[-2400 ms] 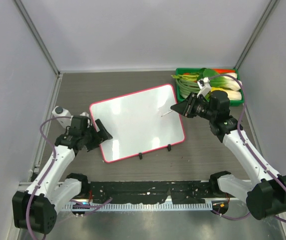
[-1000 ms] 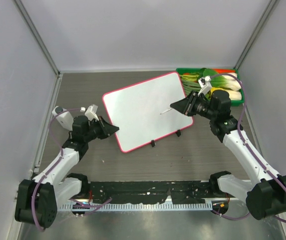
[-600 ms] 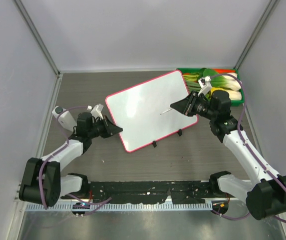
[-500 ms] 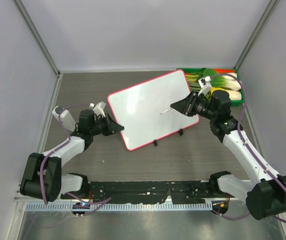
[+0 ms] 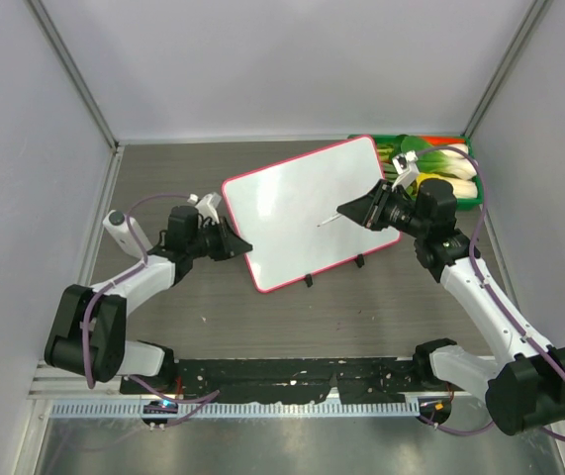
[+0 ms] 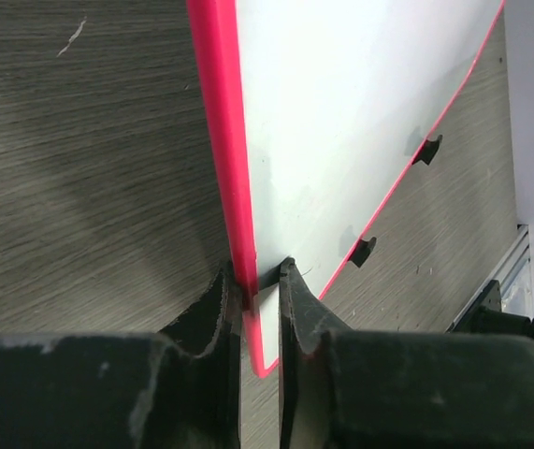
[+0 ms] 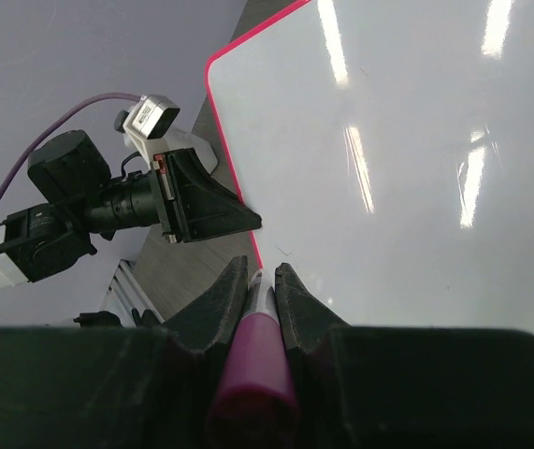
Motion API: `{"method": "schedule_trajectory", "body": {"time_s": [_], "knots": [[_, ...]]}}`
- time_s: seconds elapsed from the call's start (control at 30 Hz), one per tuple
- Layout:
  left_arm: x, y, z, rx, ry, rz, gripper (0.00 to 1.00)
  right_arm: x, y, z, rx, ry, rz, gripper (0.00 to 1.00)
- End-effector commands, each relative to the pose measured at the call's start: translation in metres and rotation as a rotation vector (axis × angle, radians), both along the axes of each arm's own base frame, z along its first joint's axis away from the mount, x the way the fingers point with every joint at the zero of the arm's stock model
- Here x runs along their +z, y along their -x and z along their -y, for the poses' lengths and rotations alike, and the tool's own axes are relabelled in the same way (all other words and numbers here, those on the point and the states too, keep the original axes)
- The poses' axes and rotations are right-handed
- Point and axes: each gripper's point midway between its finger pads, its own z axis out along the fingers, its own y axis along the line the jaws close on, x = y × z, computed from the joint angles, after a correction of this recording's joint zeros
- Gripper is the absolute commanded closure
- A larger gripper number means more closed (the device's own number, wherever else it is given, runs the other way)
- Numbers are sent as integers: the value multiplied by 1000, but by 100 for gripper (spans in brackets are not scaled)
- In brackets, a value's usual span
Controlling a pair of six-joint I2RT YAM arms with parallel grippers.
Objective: Write a sentence on the whiteboard
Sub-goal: Move the whiteboard to the center of the board.
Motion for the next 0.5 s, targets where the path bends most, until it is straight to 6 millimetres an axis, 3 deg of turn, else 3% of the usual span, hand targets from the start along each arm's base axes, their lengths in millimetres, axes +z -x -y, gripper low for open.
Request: {"method": "schedule_trajectory", "body": {"time_s": [0.0, 0.27, 0.47], "knots": [[-27, -4, -22, 59, -184, -6, 79, 21, 1, 4, -8, -11, 87, 99], [-14, -10, -34, 137, -218, 13, 45, 23, 3, 4, -9, -7, 93, 99], [-11, -8, -46, 182, -270, -6, 32, 24, 4, 4, -7, -7, 95, 98]]}}
